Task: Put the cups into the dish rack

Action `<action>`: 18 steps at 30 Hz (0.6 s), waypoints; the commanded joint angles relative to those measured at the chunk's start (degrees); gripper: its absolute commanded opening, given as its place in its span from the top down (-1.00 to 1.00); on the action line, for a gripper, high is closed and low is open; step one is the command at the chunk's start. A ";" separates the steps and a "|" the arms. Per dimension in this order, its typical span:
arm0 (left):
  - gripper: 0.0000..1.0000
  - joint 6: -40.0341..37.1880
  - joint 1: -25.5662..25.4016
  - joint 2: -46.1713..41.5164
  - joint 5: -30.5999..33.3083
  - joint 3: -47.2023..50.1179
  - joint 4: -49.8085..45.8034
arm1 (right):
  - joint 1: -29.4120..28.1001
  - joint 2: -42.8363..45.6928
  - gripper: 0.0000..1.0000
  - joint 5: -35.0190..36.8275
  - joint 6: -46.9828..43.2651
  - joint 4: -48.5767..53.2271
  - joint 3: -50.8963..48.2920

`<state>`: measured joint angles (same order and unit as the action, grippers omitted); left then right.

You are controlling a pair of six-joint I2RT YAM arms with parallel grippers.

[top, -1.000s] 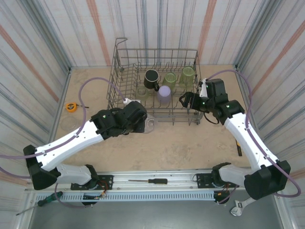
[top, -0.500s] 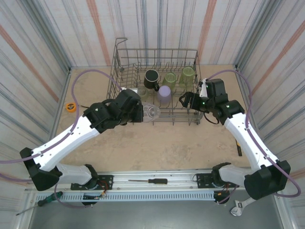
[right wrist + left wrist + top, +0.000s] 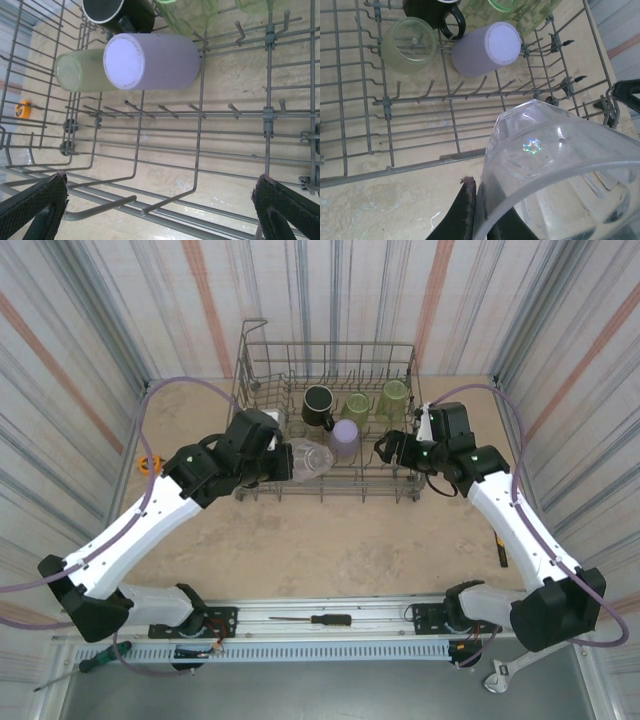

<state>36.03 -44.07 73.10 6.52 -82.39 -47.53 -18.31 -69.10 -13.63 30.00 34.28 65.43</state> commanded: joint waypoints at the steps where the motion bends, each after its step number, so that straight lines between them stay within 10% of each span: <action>1: 1.00 -1.45 2.73 -0.19 -3.48 -0.88 3.23 | 0.03 -0.77 -0.97 -1.39 1.05 -1.00 2.33; 18: 1.00 -0.29 16.45 7.68 -23.12 -0.23 13.06 | 0.15 -4.53 -0.97 -5.56 2.40 -5.54 3.66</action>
<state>35.77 -29.19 79.94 -10.74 -82.35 -38.57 -18.28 -72.73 -17.12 31.11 30.44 67.42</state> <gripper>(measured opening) 0.093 0.987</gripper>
